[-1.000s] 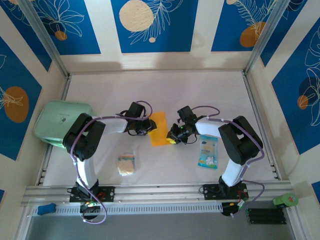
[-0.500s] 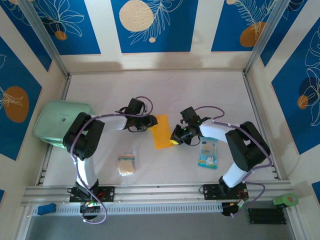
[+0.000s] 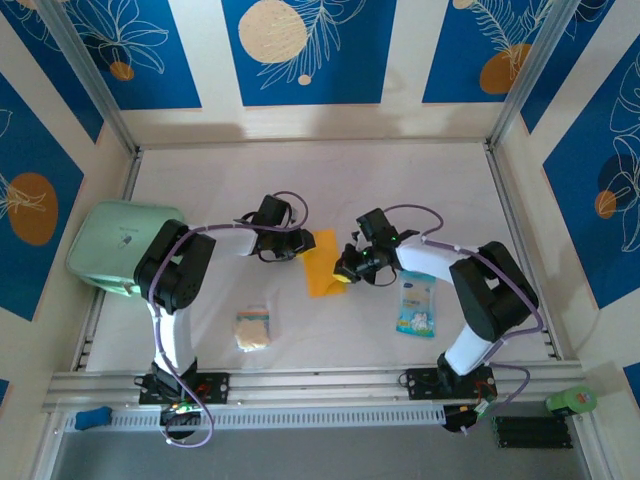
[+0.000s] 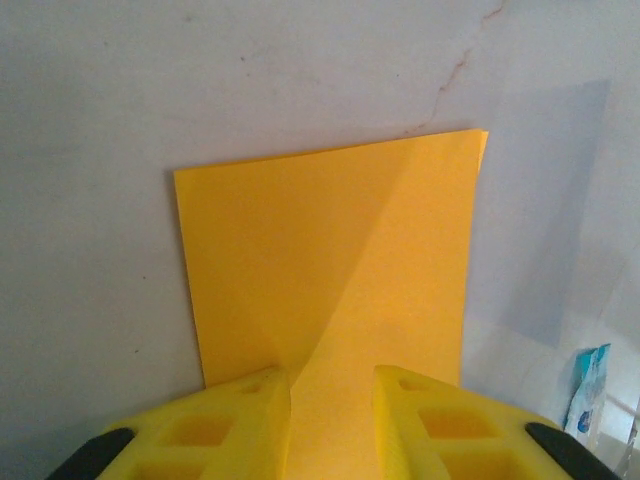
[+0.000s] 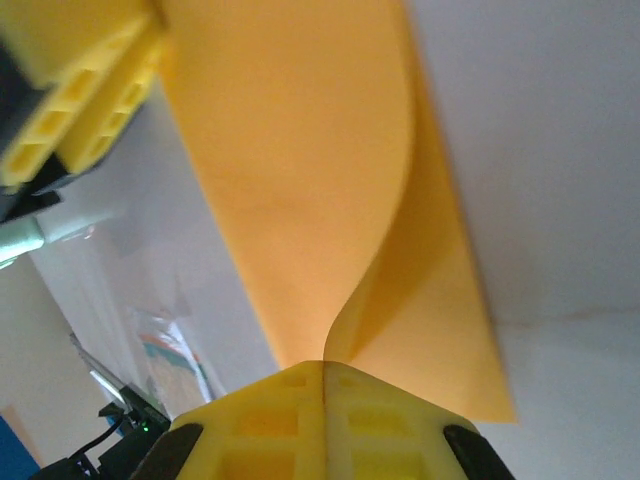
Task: Fold a paper plane with a square sheet of paper (pick it up from the middle)
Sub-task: Fold the triangle a second time at the center of the table.
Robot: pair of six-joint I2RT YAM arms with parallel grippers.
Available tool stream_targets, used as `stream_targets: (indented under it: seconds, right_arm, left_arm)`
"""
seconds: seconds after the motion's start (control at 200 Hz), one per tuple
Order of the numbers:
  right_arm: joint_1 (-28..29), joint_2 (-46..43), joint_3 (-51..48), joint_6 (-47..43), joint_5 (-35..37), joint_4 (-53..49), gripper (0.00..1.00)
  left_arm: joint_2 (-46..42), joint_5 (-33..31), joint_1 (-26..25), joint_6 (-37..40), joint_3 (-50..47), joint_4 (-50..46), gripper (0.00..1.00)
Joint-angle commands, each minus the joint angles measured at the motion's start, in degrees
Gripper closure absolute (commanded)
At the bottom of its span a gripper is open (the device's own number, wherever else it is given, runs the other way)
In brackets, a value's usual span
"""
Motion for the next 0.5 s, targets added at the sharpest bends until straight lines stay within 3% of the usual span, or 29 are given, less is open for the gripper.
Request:
stream_targets:
  seconds: [0.0,0.495]
  right_arm:
    - [1.2,2.5,3.6,-1.9,-2.3,1.7,0.98]
    - [4.2,10.9,9.1,1.0,3.6,6.6,1.0]
  left_arm:
    - [2.4,-1.2,0.2,1.1,-0.9,-4.2,0.7]
    - [1.7,-1.8,0.2,0.7,-1.0,-4.5,0.74]
